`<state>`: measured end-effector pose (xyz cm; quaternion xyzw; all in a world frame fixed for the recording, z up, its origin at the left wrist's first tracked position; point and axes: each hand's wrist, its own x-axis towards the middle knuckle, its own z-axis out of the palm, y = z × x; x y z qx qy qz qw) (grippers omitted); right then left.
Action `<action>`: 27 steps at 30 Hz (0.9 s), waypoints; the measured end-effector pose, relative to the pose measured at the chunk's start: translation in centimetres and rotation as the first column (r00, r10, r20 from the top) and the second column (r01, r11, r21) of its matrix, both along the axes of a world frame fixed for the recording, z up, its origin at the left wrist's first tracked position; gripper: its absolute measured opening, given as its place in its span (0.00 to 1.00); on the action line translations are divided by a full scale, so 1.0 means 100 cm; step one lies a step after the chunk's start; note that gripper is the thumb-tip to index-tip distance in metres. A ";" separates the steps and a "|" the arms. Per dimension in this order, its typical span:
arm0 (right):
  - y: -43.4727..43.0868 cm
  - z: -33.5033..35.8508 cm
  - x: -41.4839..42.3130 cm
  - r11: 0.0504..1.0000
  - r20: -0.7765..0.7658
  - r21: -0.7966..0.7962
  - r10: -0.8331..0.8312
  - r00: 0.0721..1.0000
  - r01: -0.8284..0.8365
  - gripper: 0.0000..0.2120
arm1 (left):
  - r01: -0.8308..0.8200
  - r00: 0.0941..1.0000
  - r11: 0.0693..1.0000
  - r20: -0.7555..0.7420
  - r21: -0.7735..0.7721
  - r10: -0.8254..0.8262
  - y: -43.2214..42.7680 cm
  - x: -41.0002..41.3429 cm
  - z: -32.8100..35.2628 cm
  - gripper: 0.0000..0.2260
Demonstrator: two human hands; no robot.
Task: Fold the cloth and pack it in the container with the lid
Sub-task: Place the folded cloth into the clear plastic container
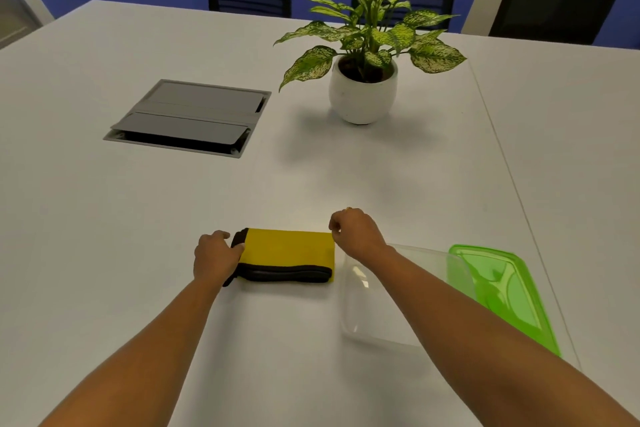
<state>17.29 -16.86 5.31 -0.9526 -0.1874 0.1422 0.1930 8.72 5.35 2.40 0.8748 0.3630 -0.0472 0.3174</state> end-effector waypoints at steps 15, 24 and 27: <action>0.037 -0.031 0.028 0.842 -0.303 -0.461 0.149 0.941 -0.281 0.26 | -0.067 0.986 0.969 -0.167 -0.236 0.027 0.006 0.028 -0.026 0.24; 0.043 -0.036 0.032 0.934 -0.346 -0.315 0.052 0.937 -0.168 0.31 | -0.153 0.972 0.946 -0.214 -0.285 0.093 0.009 0.035 -0.025 0.30; 0.044 -0.035 0.034 0.976 -0.403 -0.206 -0.017 0.915 -0.072 0.33 | -0.188 0.970 0.934 -0.204 -0.304 0.129 0.013 0.035 -0.023 0.30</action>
